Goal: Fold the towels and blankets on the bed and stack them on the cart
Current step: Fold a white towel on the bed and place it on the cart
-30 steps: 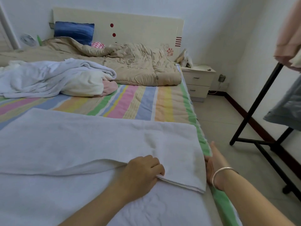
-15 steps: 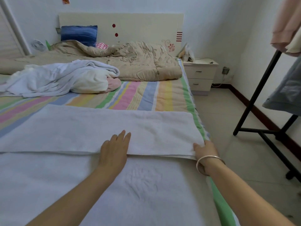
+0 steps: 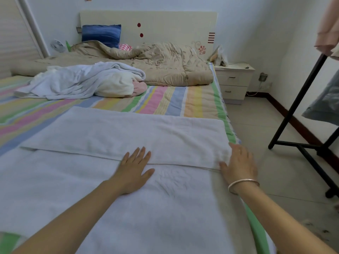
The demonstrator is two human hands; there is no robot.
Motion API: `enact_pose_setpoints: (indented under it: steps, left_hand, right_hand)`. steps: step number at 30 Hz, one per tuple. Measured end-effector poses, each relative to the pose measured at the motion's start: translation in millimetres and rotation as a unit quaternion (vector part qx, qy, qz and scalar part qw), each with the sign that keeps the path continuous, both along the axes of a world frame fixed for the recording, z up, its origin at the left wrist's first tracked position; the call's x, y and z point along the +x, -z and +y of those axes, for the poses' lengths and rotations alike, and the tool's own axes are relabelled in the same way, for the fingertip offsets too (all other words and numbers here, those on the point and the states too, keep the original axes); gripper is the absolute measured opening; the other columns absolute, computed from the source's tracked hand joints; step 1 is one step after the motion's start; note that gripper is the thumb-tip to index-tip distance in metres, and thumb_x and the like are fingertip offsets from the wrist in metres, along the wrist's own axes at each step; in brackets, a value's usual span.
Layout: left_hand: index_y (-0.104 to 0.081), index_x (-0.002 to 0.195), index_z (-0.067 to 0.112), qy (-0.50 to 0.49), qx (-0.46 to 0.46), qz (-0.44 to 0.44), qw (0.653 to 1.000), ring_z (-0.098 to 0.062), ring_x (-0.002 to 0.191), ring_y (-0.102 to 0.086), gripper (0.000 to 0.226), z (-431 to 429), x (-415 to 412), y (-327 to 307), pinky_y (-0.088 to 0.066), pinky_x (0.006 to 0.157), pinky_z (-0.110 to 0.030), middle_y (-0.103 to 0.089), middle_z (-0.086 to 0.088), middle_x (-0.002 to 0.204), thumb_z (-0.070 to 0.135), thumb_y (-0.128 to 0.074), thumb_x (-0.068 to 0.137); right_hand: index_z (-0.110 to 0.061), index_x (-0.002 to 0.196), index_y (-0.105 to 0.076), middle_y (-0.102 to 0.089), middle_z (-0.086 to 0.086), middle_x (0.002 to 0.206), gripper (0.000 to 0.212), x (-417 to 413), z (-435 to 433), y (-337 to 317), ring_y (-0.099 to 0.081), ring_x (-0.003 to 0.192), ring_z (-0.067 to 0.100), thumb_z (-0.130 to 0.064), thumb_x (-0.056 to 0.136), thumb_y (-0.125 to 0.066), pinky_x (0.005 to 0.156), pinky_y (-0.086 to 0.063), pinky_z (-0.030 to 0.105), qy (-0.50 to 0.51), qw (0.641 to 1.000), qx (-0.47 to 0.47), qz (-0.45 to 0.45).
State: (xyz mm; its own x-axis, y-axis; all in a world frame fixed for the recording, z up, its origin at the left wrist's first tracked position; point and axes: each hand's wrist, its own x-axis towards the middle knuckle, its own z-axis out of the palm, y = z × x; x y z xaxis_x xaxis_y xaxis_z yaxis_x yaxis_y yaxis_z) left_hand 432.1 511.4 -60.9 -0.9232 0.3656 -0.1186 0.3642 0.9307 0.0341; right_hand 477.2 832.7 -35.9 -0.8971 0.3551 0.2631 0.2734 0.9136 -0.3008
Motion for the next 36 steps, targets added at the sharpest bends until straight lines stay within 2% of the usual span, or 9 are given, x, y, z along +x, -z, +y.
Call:
enact_pose_setpoints:
  steps: [4, 7, 12, 17, 19, 22, 26, 32, 36]
  left_hand:
    - [0.007, 0.155, 0.027, 0.054, 0.030, -0.016, 0.998, -0.005, 0.146, 0.018, 0.117, -12, 42, -5, 0.009, 0.121, -0.032, 0.016, 0.008, 0.161, 0.083, 0.033, 0.055]
    - [0.006, 0.155, 0.031, 0.085, 0.062, -0.036, 0.994, 0.001, 0.144, 0.018, 0.093, -31, 78, -12, 0.011, 0.119, -0.026, 0.016, 0.013, 0.159, 0.076, 0.008, 0.073]
    - [-0.008, 0.152, 0.040, 0.127, 0.122, -0.031, 0.984, 0.008, 0.144, 0.012, 0.083, -79, 132, -4, 0.005, 0.120, -0.026, 0.007, 0.021, 0.160, 0.078, -0.035, 0.084]
    - [-0.018, 0.153, 0.037, 0.177, 0.154, 0.050, 0.971, -0.002, 0.148, -0.002, 0.093, -105, 161, 13, -0.002, 0.120, -0.029, -0.005, 0.018, 0.161, 0.074, -0.058, 0.078]
    - [-0.024, 0.151, 0.037, 0.177, 0.179, 0.066, 0.966, -0.003, 0.148, -0.007, 0.084, -106, 163, 16, -0.008, 0.121, -0.031, -0.012, 0.017, 0.160, 0.062, -0.062, 0.081]
    - [-0.037, 0.146, 0.036, 0.163, 0.253, 0.056, 0.952, 0.000, 0.145, -0.021, 0.068, -105, 162, 10, -0.021, 0.119, -0.033, -0.030, 0.019, 0.154, 0.043, -0.061, 0.083]
    - [-0.054, 0.127, 0.037, 0.111, 0.311, 0.055, 0.942, 0.005, 0.121, -0.050, 0.051, -109, 152, -4, -0.044, 0.100, -0.027, -0.055, 0.024, 0.128, 0.031, -0.050, 0.077]
    - [-0.058, 0.095, 0.036, 0.040, 0.290, 0.155, 0.944, -0.003, 0.086, -0.062, 0.014, -122, 99, -32, -0.052, 0.072, -0.034, -0.062, 0.018, 0.095, 0.040, -0.052, 0.082]
    - [-0.067, 0.098, 0.027, -0.032, 0.204, 0.237, 0.949, -0.026, 0.089, -0.066, 0.015, -118, 38, -45, -0.050, 0.070, -0.037, -0.069, 0.005, 0.097, 0.024, -0.053, 0.092]
  right_hand:
    - [-0.021, 0.139, -0.049, -0.039, 0.008, 0.149, 0.057, 20, -66, -1, -0.028, 0.140, 0.031, -0.035, 0.085, -0.062, 0.111, -0.030, 0.042, -0.220, 0.975, -0.006, -0.036]
    - [-0.026, 0.136, -0.052, -0.043, 0.003, 0.148, 0.069, 50, -121, 8, -0.029, 0.142, 0.027, -0.062, 0.078, -0.039, 0.114, -0.028, 0.039, -0.366, 0.926, -0.015, -0.092]
    - [-0.029, 0.136, -0.047, -0.042, 0.002, 0.148, 0.076, 109, -169, 30, -0.033, 0.141, 0.028, -0.072, 0.073, -0.049, 0.114, -0.026, 0.051, -0.472, 0.878, 0.013, -0.078]
    - [-0.026, 0.148, -0.030, -0.036, 0.003, 0.152, 0.101, 142, -177, 39, -0.033, 0.140, 0.027, -0.069, 0.058, -0.044, 0.108, -0.021, 0.053, -0.475, 0.865, 0.145, -0.065]
    - [-0.028, 0.147, -0.033, -0.036, -0.002, 0.152, 0.092, 144, -177, 36, -0.032, 0.141, 0.026, -0.055, 0.059, -0.044, 0.113, -0.026, 0.054, -0.469, 0.872, 0.117, -0.076]
    - [-0.038, 0.144, -0.034, -0.029, -0.014, 0.154, 0.079, 142, -175, 17, -0.017, 0.146, 0.013, -0.045, 0.065, -0.038, 0.119, -0.014, 0.040, -0.470, 0.872, 0.005, -0.134]
    - [-0.035, 0.122, -0.058, -0.061, -0.015, 0.123, 0.056, 131, -162, -7, -0.055, 0.116, 0.008, -0.036, 0.069, -0.042, 0.094, -0.042, 0.022, -0.422, 0.895, -0.074, -0.121]
    - [-0.035, 0.093, -0.063, -0.069, -0.009, 0.092, 0.006, 95, -122, -37, -0.063, 0.089, 0.017, -0.033, 0.089, -0.059, 0.075, -0.048, 0.031, -0.283, 0.953, 0.006, -0.105]
    - [-0.030, 0.092, -0.059, -0.067, 0.000, 0.094, 0.008, 49, -107, -54, -0.060, 0.085, 0.028, -0.030, 0.094, -0.051, 0.067, -0.046, 0.033, -0.192, 0.976, 0.074, -0.075]
